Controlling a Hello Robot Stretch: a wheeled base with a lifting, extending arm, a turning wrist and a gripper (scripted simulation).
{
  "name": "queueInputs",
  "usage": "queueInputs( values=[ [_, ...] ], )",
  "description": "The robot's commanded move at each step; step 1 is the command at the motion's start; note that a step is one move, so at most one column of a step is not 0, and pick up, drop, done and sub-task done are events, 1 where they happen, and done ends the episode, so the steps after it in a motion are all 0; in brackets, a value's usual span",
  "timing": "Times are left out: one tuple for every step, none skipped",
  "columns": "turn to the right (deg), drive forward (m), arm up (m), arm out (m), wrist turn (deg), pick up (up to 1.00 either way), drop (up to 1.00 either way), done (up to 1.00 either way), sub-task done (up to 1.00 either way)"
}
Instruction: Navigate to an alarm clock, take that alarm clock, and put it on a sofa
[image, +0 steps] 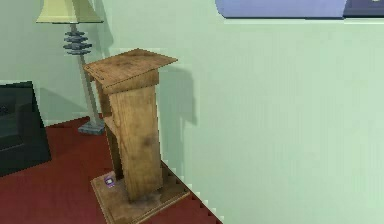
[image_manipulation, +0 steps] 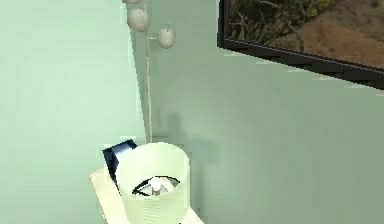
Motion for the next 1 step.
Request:
queueInputs(
  values=[
    [-15.0, 0.0, 0.0, 0.0, 0.0, 0.0, 0.0, 0.0, 0.0]
  ],
)
